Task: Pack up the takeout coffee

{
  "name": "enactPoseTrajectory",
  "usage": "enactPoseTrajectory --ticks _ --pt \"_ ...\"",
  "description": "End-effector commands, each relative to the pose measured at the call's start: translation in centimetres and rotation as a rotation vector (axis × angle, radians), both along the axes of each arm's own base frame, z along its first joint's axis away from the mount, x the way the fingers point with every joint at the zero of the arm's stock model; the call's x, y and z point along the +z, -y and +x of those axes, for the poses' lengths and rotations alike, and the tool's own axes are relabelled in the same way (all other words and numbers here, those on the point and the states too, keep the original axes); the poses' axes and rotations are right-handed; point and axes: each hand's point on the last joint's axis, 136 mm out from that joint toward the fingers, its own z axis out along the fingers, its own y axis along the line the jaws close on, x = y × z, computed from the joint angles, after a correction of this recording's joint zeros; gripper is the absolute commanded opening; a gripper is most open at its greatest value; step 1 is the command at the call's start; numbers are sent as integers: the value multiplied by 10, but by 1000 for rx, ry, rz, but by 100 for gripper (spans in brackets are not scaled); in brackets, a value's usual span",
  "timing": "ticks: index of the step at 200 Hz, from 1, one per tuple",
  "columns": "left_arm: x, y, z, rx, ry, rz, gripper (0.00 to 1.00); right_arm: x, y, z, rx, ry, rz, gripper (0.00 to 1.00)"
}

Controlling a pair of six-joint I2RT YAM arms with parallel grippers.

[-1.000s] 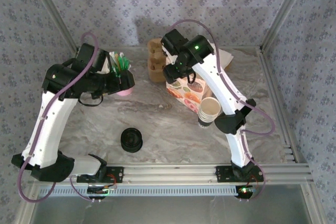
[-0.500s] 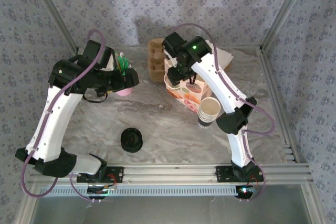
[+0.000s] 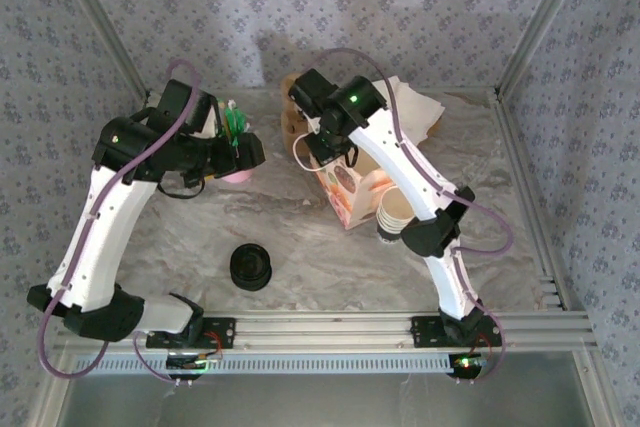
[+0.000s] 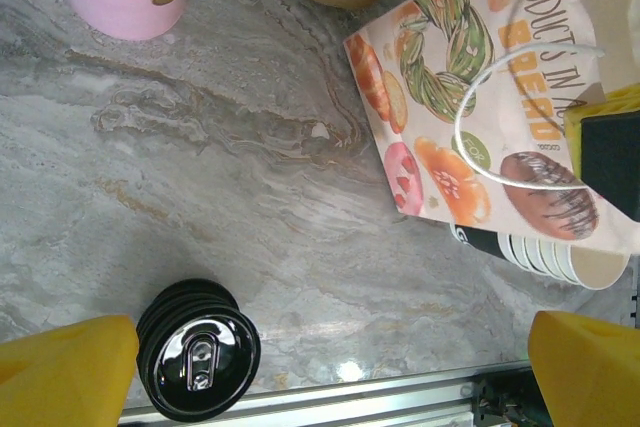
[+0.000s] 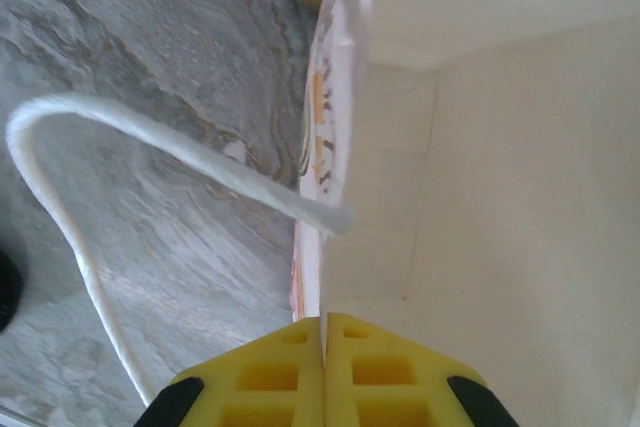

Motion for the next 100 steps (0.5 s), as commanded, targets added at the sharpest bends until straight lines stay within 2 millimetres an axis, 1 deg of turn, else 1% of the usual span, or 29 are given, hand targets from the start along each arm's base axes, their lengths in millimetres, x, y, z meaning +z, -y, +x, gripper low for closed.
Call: enactPoseTrajectory --ticks 1,33,65,84,100 --pt "10 1 -5 2 33 -36 100 -8 2 -13 -120 -90 35 3" --pt "11 -1 -6 7 45 -39 100 -17 -14 -30 -191 -166 82 2" --pt "11 -4 -8 12 55 -40 100 -20 -34 -47 -221 -204 121 2" --pt "10 -4 -8 12 57 -42 100 -25 -43 -61 -224 -233 116 3" --pt "10 -4 -8 10 61 -44 100 -28 -46 -75 -218 -262 98 5"
